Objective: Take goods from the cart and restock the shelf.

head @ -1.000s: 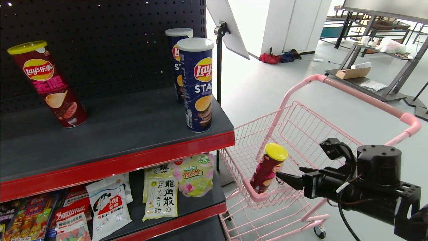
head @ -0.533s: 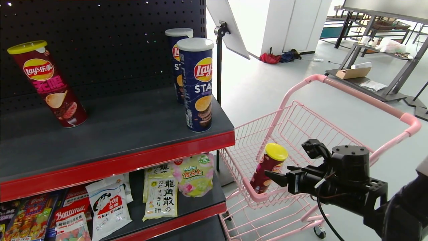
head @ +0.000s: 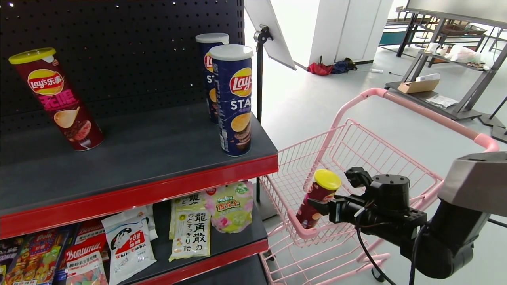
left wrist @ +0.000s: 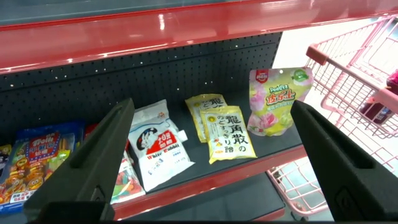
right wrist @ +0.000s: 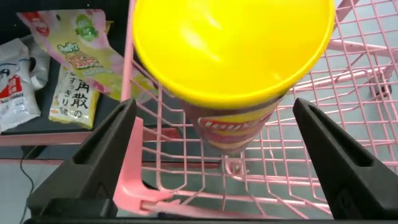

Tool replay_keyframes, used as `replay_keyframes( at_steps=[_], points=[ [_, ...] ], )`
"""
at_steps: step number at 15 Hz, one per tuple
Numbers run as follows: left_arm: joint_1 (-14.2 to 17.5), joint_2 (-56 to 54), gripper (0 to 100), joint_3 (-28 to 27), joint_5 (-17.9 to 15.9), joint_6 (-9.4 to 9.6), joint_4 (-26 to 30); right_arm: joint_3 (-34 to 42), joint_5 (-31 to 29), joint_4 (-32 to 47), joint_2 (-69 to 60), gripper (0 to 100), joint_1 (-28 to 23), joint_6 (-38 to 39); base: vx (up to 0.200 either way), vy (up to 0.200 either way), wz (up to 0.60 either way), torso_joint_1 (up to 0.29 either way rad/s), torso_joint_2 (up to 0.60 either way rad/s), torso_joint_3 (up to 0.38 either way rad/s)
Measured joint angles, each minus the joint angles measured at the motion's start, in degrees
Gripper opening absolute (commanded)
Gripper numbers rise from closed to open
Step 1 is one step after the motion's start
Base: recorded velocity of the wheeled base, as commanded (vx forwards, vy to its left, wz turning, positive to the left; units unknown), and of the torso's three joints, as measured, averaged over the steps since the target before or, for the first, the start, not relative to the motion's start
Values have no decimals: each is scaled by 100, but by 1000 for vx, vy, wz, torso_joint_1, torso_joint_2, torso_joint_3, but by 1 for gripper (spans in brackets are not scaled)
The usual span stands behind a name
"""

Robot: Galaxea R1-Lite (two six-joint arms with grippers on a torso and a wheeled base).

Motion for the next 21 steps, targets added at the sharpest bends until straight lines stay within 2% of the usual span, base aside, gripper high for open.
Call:
replay_keyframes(
  at_steps=[10, 11, 16, 18, 20, 21],
  points=[
    [0, 0, 100, 0, -5, 1, 0, -883, -30, 2, 689, 100, -56, -73, 0, 0, 0, 0, 0, 0],
    [0, 0, 100, 0, -5, 0, 0, -948, -35, 0, 734, 0, -56, -71, 0, 0, 0, 0, 0, 0],
    [0, 0, 100, 0, -6, 6, 0, -1091, -94, -20, 896, 0, -44, -71, 0, 0, 0, 0, 0, 0],
    [2, 0, 100, 0, -6, 6, 0, -1175, -408, 27, 866, 0, -33, -73, 0, 0, 0, 0, 0, 0],
    [0, 0, 100, 0, -9, 4, 0, -1438, -603, 240, 623, 0, -4, -99, 0, 0, 0, 0, 0, 0],
    [0, 0, 100, 0, -6, 4, 0, -1599, -657, 607, 391, 0, 18, -150, 0, 0, 0, 0, 0, 0]
  ],
)
